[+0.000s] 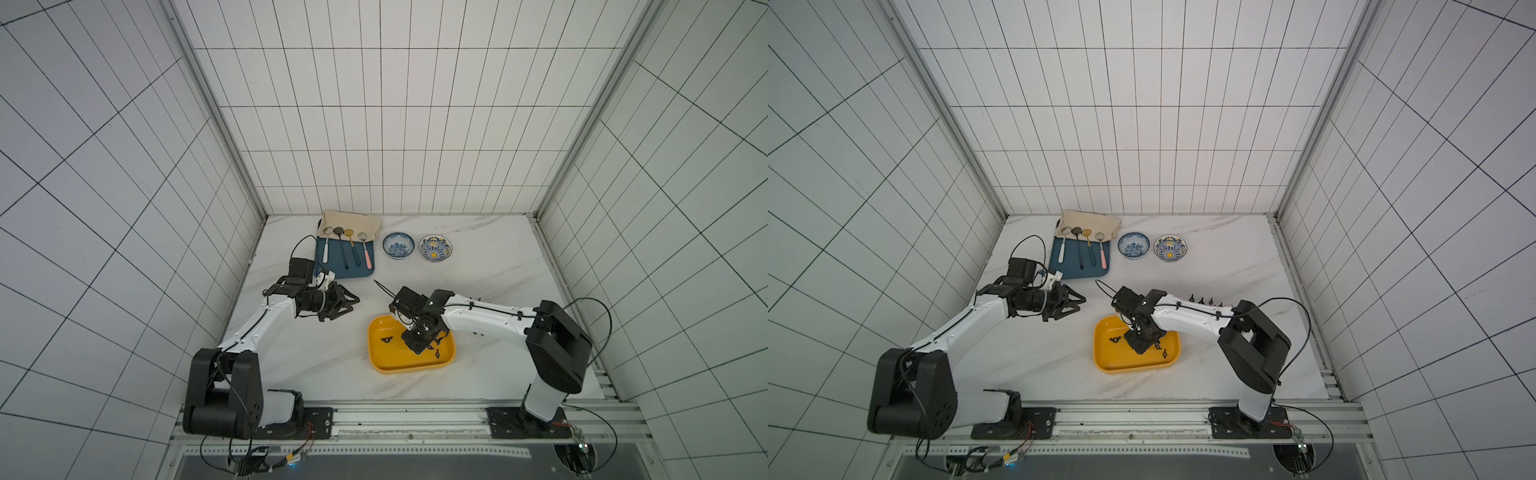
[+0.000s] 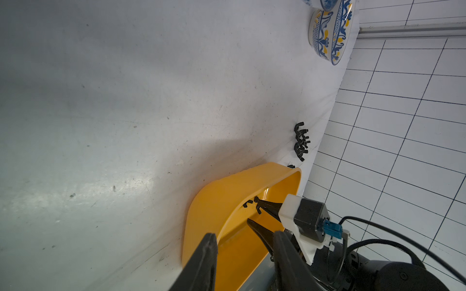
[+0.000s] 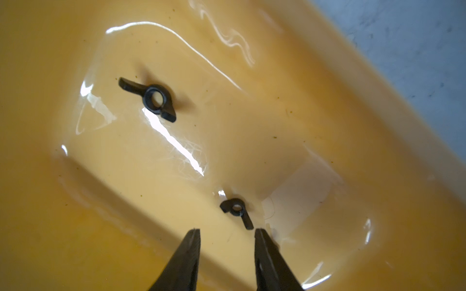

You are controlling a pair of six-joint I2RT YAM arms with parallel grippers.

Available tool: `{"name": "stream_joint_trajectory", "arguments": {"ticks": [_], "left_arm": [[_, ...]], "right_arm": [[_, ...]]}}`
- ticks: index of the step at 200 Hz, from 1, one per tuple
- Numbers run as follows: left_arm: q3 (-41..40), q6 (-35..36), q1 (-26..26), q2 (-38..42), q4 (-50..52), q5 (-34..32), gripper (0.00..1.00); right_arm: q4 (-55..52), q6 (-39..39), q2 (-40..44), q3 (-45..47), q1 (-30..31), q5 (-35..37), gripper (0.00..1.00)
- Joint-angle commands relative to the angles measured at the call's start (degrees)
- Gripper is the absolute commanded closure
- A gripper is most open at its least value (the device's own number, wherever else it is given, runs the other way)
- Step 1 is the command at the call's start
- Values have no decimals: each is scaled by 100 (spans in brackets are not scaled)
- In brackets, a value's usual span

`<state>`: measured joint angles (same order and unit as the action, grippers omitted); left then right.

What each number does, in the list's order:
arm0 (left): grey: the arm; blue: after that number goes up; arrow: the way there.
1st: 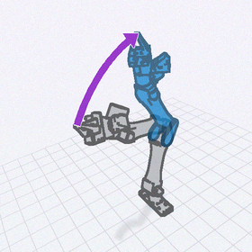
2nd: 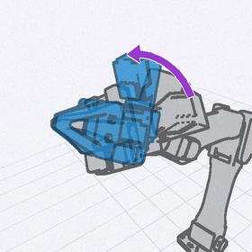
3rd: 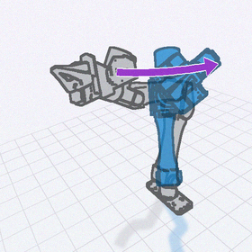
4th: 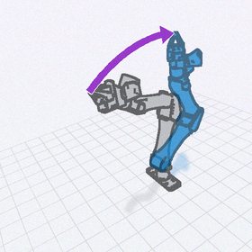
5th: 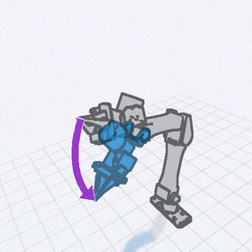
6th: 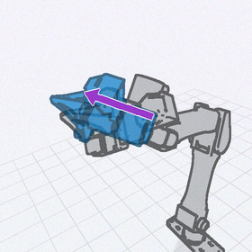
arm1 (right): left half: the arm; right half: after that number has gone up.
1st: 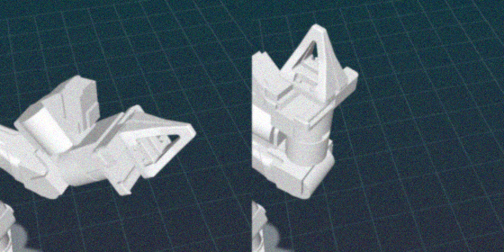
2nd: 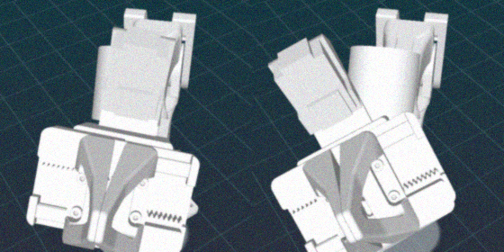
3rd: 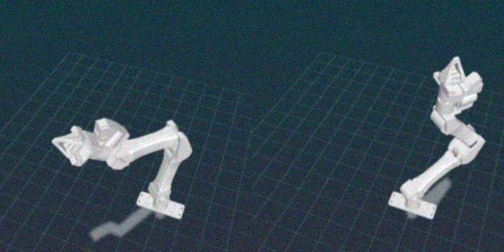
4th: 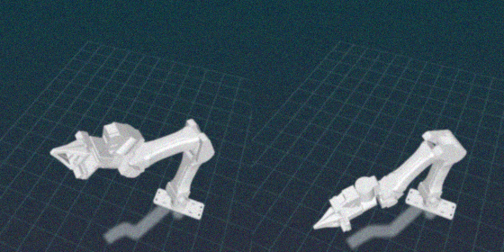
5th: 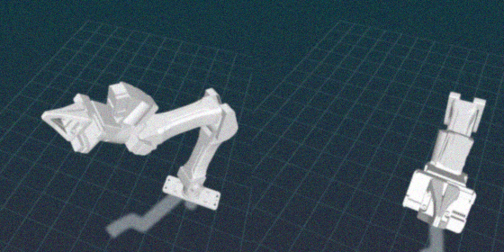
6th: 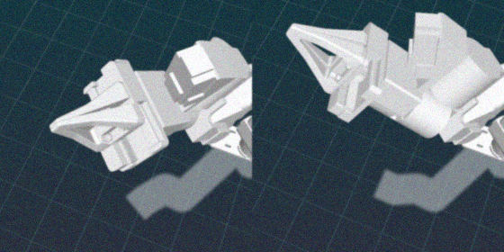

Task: Take out the wing nut from the storage box
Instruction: Pick up the wing nut from the storage box.

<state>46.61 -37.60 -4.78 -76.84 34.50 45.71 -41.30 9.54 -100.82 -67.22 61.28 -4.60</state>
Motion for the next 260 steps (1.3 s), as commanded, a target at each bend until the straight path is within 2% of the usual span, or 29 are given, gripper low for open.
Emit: {"name": "stream_joint_trajectory", "arguments": {"ticks": [1, 95, 164, 232, 260], "left_arm": [[-38, 113, -15, 42, -128, 43, 60], [-64, 133, -23, 12, -133, 19, 60], [-62, 133, -19, -5, -159, 16, 60], [-56, 122, -23, -26, -167, 16, 60], [-56, 122, -16, -33, -171, 14, 60]], "right_arm": [[117, -183, -162, 71, 49, 76, 60], [235, -312, -492, -67, 51, 249, 61], [389, -201, -693, -177, 24, 290, 74], [336, 632, -911, -412, -346, 392, 81], [212, 1093, -968, -485, -467, 428, 79]]}}
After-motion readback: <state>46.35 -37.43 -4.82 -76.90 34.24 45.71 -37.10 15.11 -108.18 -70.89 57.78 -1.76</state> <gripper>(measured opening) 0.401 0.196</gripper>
